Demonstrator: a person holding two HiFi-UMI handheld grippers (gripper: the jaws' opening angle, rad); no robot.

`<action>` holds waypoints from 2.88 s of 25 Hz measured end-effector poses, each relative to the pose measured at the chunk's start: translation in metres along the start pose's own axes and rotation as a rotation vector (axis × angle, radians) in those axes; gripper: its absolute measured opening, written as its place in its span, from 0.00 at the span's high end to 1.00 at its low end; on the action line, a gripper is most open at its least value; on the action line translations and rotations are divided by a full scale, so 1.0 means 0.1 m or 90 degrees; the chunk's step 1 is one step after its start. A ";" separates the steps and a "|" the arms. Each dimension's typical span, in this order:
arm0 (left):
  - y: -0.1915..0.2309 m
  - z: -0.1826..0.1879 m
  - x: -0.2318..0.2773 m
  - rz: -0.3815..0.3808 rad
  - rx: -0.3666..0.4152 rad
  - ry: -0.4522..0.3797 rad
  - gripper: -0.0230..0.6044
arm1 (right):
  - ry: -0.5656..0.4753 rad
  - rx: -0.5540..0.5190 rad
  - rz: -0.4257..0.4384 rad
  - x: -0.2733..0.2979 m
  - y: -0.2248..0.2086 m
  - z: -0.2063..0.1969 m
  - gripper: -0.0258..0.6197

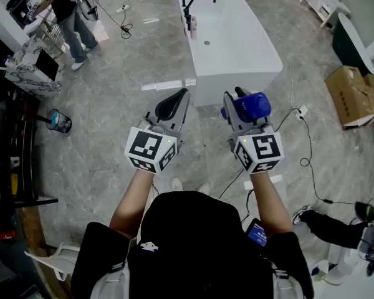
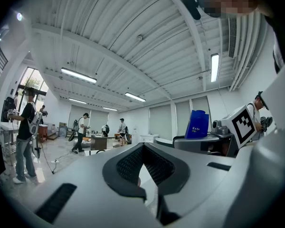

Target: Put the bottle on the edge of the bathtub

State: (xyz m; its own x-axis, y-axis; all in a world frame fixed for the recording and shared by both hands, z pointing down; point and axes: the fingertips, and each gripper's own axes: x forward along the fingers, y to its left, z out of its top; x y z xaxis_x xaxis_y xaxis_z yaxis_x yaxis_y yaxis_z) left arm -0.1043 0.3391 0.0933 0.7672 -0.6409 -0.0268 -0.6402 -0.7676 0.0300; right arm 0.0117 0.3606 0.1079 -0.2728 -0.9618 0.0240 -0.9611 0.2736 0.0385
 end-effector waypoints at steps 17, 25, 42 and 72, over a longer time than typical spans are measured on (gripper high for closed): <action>-0.40 -0.12 0.05 0.020 -0.007 0.005 0.94 | -0.001 0.012 0.037 -0.30 -0.18 -0.13 0.77; -0.54 -0.26 0.08 0.032 -0.019 0.016 0.94 | 0.005 0.018 0.054 -0.35 -0.27 -0.25 0.77; 0.42 -0.39 0.87 0.050 -0.038 0.007 0.94 | 0.011 0.005 0.080 0.87 -0.57 -0.39 0.77; 2.81 -0.96 2.93 0.009 -0.098 0.096 0.94 | 0.093 0.035 0.057 3.91 -1.44 -0.90 0.77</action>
State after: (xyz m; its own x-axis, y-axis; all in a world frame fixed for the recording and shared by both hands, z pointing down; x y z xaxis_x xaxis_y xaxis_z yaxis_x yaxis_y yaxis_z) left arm -0.0554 -0.0641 0.1902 0.7628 -0.6345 0.1247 -0.6462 -0.7414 0.1811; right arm 0.0475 -0.0538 0.2019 -0.3520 -0.9205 0.1698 -0.9353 0.3529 -0.0256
